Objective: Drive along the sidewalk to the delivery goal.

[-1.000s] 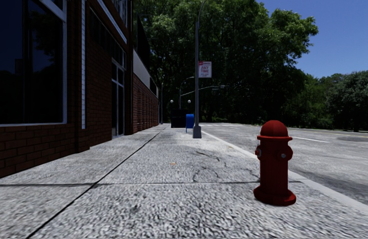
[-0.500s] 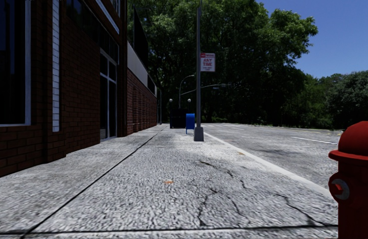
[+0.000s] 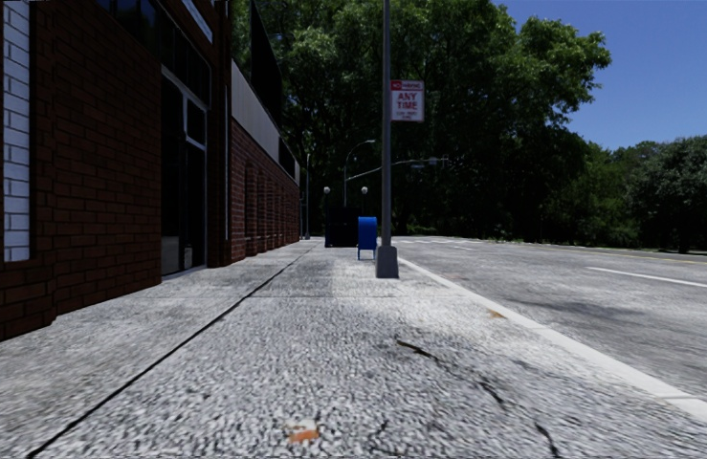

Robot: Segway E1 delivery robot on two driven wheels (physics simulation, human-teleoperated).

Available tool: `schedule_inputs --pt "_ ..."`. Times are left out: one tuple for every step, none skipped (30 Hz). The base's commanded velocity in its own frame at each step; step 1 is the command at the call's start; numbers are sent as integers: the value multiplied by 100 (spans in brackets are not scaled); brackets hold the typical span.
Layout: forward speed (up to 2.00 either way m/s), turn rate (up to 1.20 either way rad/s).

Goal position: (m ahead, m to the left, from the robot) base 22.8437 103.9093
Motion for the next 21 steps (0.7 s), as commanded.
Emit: schedule_inputs --pt "200 0" --pt "200 0" --pt "200 0" --pt "200 0" --pt "200 0" --pt "200 0" --pt "200 0" --pt "200 0" --pt "200 0" --pt "200 0" --pt "200 0" --pt "200 0" --pt "200 0" --pt "200 0" --pt "200 0" --pt "200 0" --pt "200 0" --pt "200 0" --pt "200 0" --pt "200 0" --pt "200 0"
